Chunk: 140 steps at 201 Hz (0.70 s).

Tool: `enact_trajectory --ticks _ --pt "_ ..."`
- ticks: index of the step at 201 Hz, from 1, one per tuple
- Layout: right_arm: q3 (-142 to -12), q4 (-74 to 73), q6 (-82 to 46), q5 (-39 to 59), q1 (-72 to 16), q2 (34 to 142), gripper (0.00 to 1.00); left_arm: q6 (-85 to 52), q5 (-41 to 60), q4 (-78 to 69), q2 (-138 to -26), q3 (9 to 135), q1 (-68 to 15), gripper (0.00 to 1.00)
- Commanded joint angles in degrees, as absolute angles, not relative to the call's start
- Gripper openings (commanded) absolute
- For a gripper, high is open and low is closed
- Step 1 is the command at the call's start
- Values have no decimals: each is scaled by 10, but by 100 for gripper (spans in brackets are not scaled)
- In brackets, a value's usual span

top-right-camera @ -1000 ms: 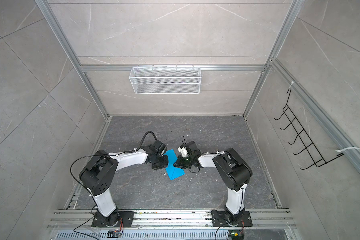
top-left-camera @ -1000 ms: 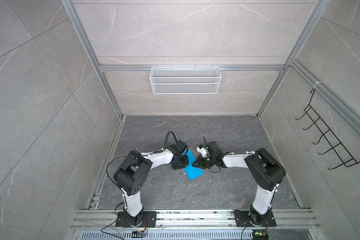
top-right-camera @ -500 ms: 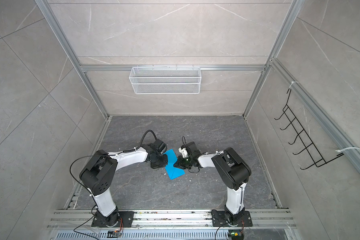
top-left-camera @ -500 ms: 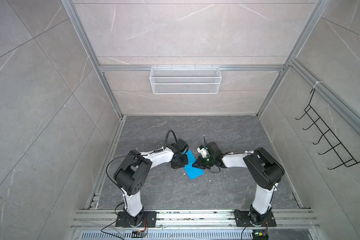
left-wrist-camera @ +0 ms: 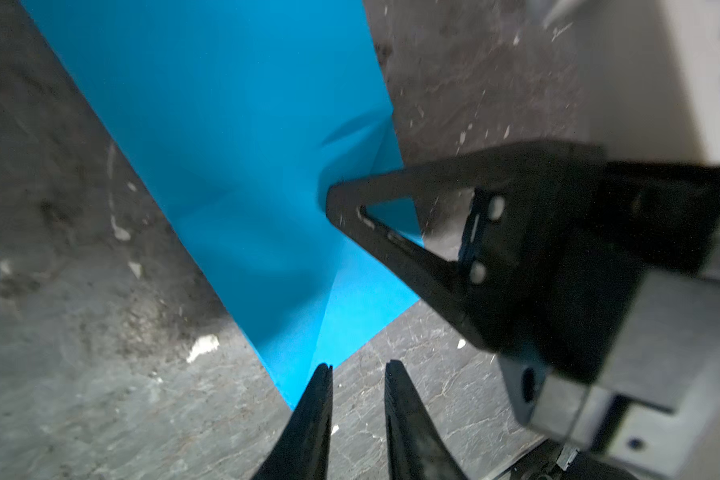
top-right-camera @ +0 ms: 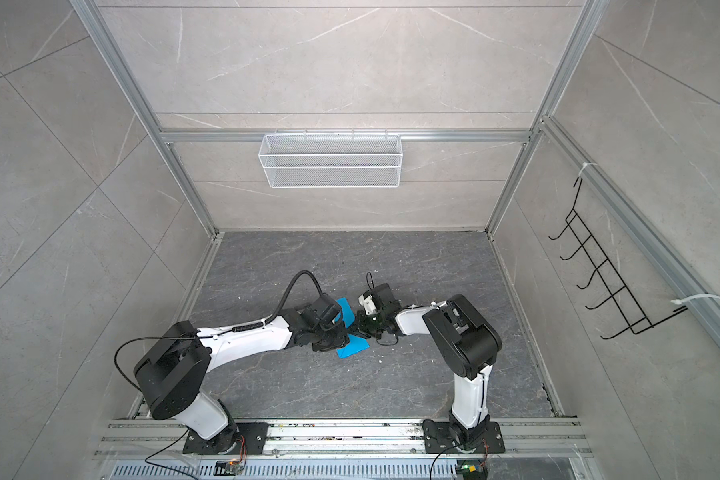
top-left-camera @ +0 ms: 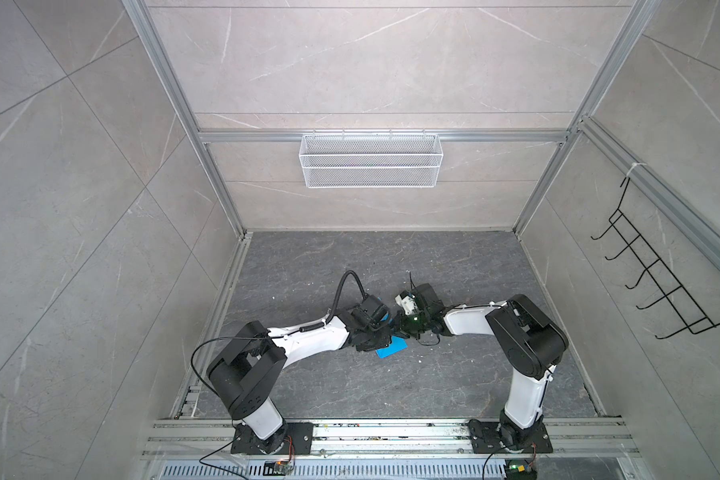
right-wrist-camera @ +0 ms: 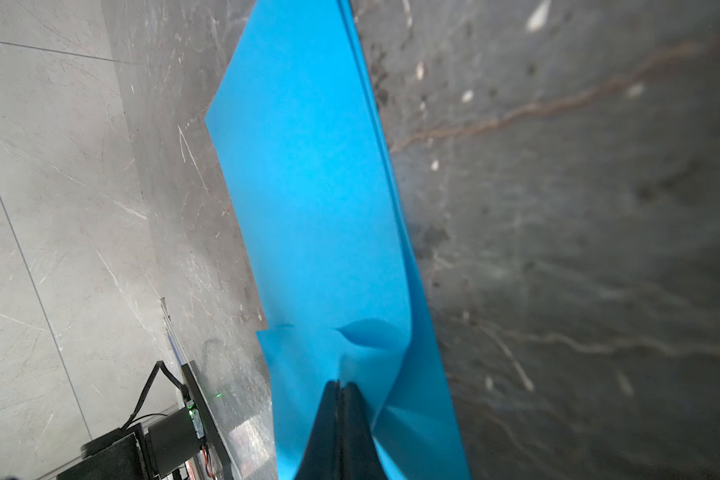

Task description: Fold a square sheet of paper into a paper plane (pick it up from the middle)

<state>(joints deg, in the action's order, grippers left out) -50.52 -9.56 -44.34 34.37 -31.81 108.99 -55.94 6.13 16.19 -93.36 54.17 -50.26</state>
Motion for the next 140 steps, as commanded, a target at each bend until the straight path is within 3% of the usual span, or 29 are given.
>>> enact_trajectory --ticks 1,140 --pt "-483 -19 -455 254 -316 1143 1 -591 61 141 -944 538 -508 25" --pt "-486 -10 -454 253 -316 1150 1 -596 20 170 -981 537 -512 16"
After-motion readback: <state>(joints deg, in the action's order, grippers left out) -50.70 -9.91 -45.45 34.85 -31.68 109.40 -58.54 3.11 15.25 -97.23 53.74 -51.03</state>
